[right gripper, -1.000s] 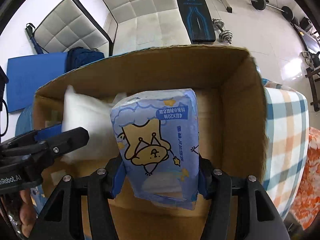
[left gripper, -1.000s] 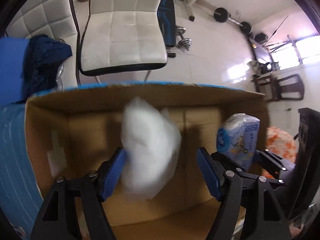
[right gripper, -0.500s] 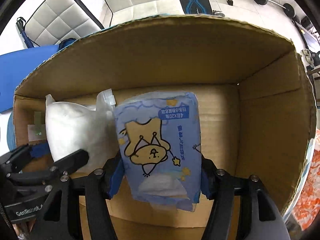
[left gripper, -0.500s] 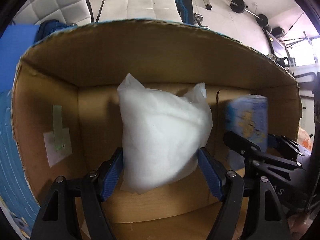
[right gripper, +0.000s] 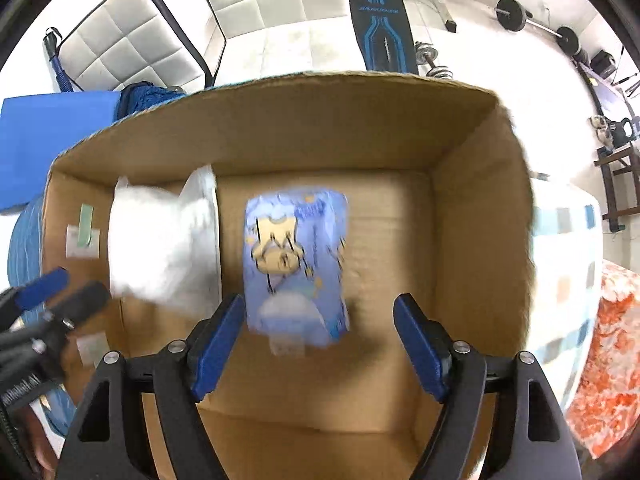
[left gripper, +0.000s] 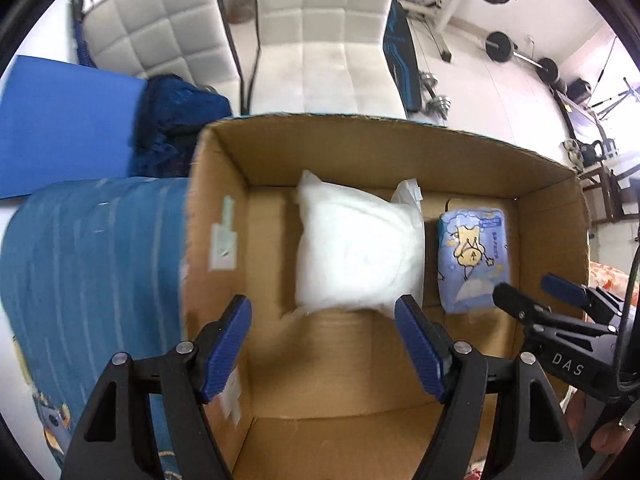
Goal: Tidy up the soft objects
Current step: 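Lift both tools out of the box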
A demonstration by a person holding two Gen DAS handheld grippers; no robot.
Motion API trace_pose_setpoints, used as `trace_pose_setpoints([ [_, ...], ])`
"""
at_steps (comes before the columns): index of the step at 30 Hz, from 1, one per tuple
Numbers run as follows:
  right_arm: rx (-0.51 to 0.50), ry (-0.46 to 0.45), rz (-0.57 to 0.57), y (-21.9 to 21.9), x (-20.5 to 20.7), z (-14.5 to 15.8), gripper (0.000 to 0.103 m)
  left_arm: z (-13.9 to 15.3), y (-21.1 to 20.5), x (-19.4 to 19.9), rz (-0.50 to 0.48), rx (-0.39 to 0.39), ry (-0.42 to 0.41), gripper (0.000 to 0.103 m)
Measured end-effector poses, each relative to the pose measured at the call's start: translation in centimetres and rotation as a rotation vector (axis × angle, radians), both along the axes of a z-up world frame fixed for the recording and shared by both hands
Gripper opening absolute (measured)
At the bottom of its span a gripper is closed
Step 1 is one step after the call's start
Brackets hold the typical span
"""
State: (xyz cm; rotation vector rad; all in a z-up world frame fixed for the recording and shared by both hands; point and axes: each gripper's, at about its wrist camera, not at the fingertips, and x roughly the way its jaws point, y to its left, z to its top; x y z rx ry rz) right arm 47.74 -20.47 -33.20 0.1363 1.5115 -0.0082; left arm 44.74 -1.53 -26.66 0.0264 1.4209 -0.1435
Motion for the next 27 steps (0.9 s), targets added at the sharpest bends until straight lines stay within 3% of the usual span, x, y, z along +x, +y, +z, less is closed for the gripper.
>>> trace_pose_setpoints([
  [7,-0.030,-0.029,0.014,0.5,-4.8,2.8,0.080,3.3,0.3,-3.5,0.031,0.009,-0.077,0.074],
  [9,-0.038,-0.043,0.013,0.9,-6.1,3.7,0.091,4.3,0.6,-4.5,0.052,-0.001,-0.102,0.076],
  [13,-0.053,-0.086,0.026,0.5,-9.1,6.2,0.093,5.8,0.3,-6.4,0.053,0.018,-0.131,0.093],
  [20,-0.086,-0.194,0.029,-0.2,-13.8,11.5,0.093,8.2,-0.1,-9.8,0.078,0.038,-0.212,0.093],
  [27,-0.097,-0.264,0.038,0.2,-17.5,14.9,0.093,11.6,-0.2,-13.9,0.078,0.061,-0.315,0.093],
])
